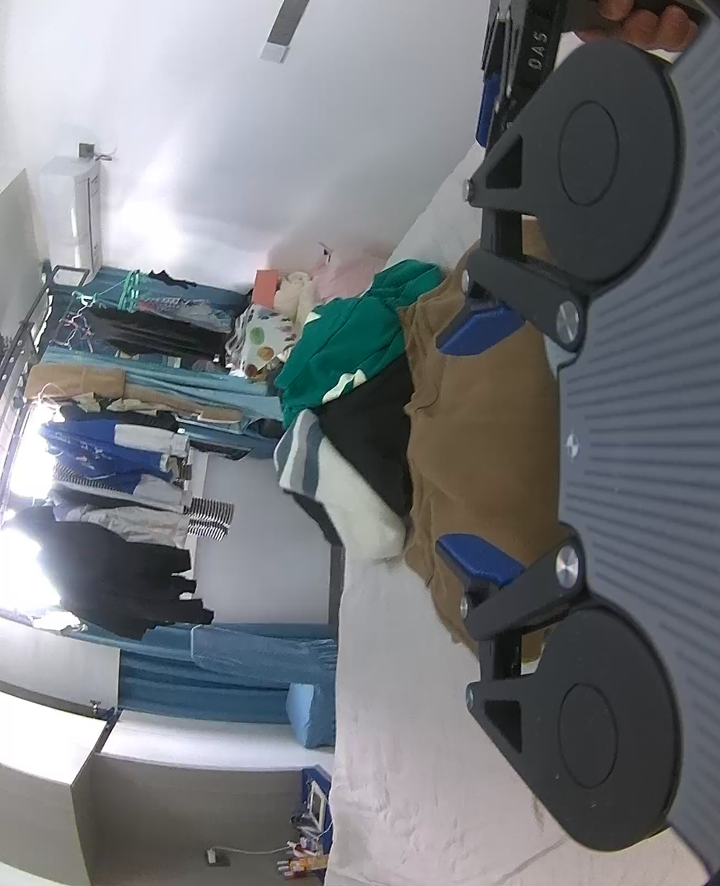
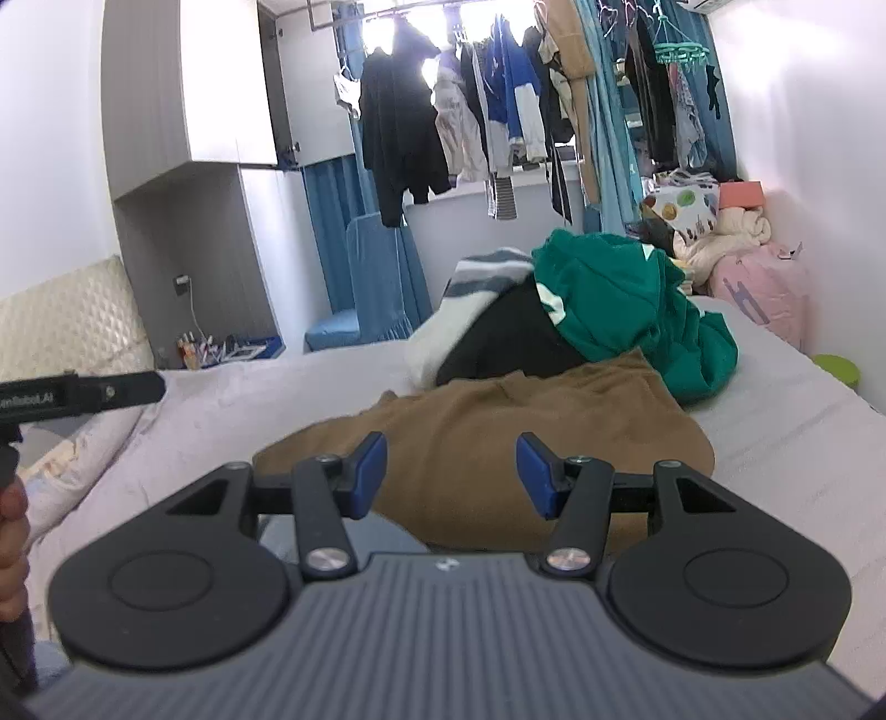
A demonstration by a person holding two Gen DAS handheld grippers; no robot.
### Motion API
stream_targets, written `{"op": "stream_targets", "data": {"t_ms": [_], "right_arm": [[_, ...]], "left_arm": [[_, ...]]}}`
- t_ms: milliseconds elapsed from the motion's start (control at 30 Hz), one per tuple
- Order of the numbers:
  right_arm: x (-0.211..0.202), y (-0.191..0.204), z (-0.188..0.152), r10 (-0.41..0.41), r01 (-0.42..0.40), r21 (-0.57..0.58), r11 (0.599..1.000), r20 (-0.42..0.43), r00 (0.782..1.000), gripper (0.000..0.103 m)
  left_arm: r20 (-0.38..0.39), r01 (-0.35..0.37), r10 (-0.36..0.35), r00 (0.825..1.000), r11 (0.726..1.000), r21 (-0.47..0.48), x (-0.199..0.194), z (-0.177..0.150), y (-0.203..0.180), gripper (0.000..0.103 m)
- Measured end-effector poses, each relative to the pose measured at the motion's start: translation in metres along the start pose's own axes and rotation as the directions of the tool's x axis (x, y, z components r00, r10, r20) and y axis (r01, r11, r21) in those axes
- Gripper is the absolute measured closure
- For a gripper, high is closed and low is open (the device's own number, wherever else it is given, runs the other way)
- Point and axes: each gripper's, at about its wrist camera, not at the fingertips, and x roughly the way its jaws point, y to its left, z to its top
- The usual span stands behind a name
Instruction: Fold large clothes
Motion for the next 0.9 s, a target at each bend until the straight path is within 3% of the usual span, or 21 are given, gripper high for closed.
{"op": "stream_targets", "data": {"t_ms": [500, 900], "right_arm": [[0.006, -0.004, -0.033, -0.026, 0.028, 0.023, 0.999, -0.068, 0.997, 0.047], [0.005, -0.014, -0.033, -0.044, 0.046, 0.029, 0.999, -0.055, 0.998, 0.047]], "left_arm": [[-0.053, -0.025, 0.025, 0.998, 1.0, 0.003, 0.022, -0.035, -0.014, 0.027], [-0.066, -0.066, 0.065, 0.996, 0.998, -0.01, 0.033, -0.044, -0.012, 0.026]]}}
